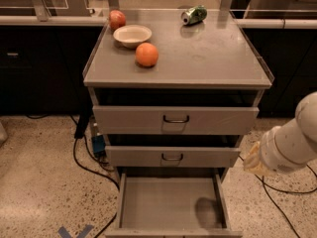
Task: Close bottom drawer
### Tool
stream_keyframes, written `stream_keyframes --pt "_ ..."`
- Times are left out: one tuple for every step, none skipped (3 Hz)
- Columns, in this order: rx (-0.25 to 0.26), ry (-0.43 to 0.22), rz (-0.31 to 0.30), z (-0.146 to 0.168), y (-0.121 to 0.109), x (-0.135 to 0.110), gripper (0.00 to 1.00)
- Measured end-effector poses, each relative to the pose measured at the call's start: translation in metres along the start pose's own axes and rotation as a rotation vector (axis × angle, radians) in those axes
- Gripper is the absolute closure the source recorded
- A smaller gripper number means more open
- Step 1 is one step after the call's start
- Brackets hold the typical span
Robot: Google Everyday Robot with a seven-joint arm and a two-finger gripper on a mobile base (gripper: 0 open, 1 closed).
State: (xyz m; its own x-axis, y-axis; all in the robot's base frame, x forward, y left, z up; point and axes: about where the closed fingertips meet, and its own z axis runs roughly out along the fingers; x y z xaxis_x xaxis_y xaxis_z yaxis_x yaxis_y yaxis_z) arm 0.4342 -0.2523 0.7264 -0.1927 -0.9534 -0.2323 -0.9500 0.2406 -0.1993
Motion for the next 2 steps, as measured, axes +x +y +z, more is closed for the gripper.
stream_keyframes --pt "0.024 0.016 0.024 0.038 0.022 0.009 1.00" --pt "0.031 0.028 0.042 0.082 0.044 0.018 1.00"
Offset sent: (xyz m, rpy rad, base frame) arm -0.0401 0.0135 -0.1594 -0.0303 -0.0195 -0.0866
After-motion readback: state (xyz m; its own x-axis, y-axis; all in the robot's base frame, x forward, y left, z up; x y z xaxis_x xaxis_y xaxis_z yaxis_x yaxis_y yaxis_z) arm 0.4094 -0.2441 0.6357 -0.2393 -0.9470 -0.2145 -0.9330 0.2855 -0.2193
